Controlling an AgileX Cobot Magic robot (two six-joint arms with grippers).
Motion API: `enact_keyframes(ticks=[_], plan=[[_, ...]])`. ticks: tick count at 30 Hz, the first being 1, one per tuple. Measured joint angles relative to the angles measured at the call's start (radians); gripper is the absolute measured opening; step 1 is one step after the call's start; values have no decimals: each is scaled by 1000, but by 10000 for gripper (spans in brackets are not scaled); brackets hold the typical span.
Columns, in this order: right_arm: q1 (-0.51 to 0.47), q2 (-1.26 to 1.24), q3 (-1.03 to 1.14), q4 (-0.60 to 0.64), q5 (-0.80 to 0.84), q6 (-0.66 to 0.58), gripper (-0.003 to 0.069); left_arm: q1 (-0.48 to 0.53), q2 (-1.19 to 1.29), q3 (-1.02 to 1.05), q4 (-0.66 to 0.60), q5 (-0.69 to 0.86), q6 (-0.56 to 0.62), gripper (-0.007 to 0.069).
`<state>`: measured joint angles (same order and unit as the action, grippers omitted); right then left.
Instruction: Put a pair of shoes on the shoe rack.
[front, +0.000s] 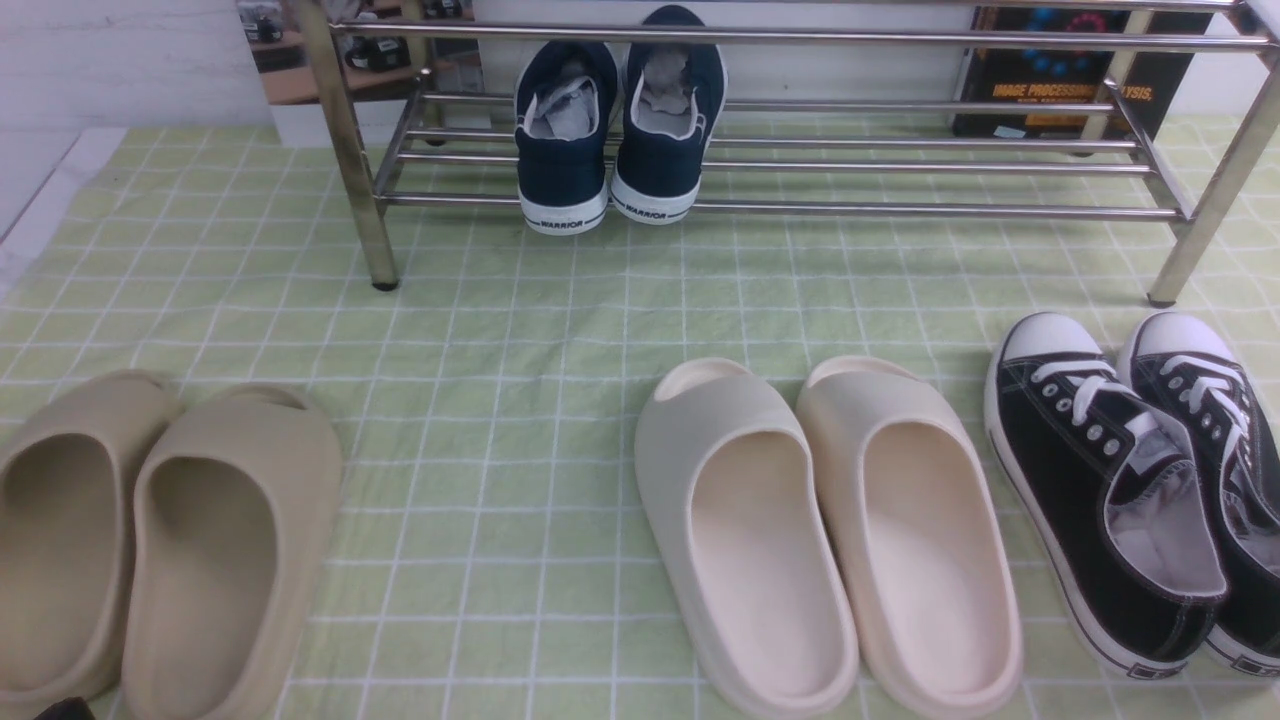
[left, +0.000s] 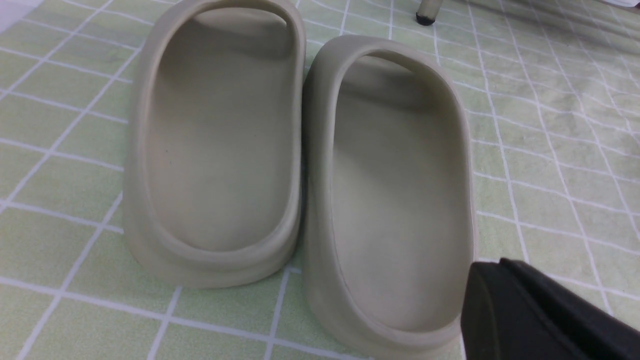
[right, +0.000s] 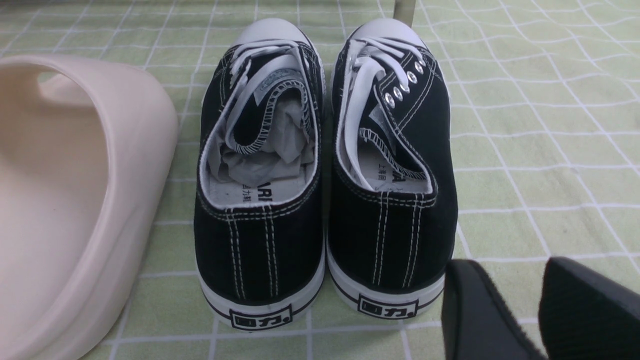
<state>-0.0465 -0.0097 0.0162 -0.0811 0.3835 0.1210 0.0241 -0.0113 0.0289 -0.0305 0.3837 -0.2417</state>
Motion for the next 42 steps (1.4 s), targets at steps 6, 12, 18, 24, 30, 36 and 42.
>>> enact_keyframes(ticks=[6,12,18,24,30,36,42], plan=[[0,0,0,0,0,0,239,0,0,0,-1,0,0,-13],[0,0,0,0,0,0,239,0,0,0,-1,0,0,-13],[0,0,0,0,0,0,239,0,0,0,-1,0,0,-13],[0,0,0,0,0,0,239,0,0,0,-1,0,0,-7],[0,0,0,0,0,0,239,0,0,0,-1,0,0,0],[0,0,0,0,0,0,239,0,0,0,-1,0,0,6],[0,0,0,0,0,0,239,0,0,0,-1,0,0,12]])
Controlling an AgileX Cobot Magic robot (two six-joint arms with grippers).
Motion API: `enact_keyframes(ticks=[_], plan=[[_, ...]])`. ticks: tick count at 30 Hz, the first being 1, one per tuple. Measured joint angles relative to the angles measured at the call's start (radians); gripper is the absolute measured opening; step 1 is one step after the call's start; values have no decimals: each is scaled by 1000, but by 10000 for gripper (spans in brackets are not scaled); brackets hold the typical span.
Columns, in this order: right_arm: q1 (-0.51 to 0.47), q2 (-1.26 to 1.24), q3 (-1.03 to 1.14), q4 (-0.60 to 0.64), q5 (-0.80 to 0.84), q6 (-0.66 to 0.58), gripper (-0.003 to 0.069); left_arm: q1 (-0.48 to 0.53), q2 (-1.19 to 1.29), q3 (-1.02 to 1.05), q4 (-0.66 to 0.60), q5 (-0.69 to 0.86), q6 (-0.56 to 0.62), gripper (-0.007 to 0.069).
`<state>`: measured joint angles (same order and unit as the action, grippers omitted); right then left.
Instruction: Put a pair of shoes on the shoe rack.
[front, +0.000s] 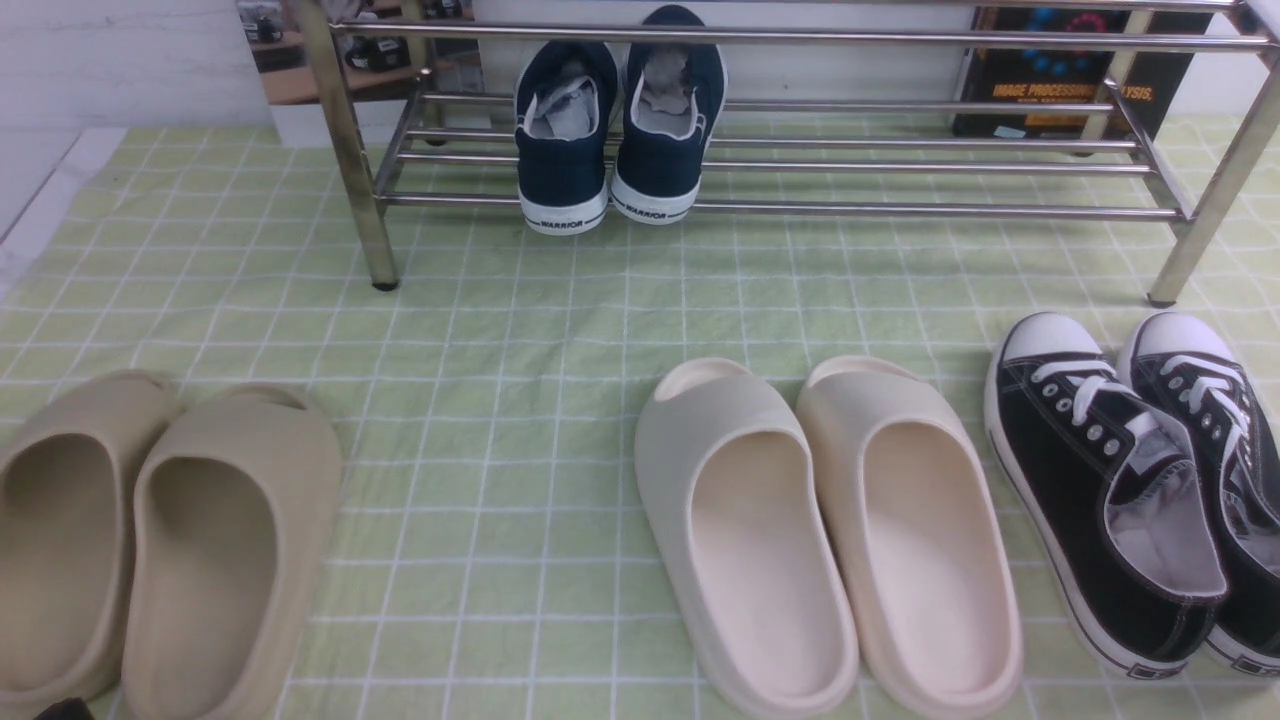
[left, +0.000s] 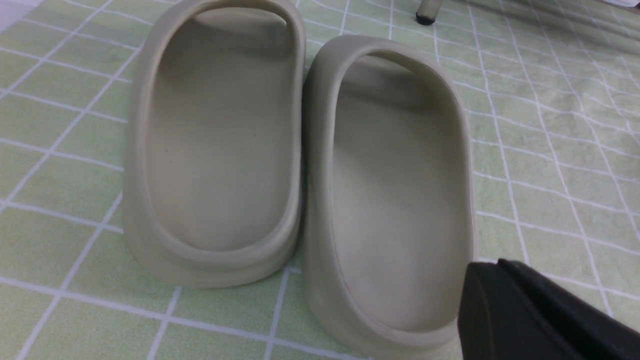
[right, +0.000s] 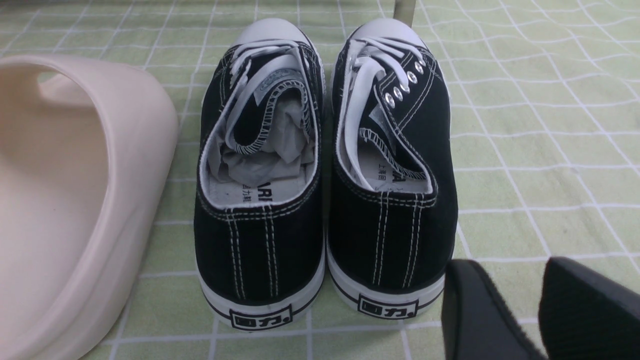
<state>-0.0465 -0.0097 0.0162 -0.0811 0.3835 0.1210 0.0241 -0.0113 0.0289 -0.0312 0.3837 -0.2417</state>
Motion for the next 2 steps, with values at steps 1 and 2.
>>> enact_keyframes(ticks=[1,2], plan=[[0,0,0,0,0,0,239,0,0,0,0,0,0,13],[0,0,0,0,0,0,239,0,0,0,0,0,0,15]])
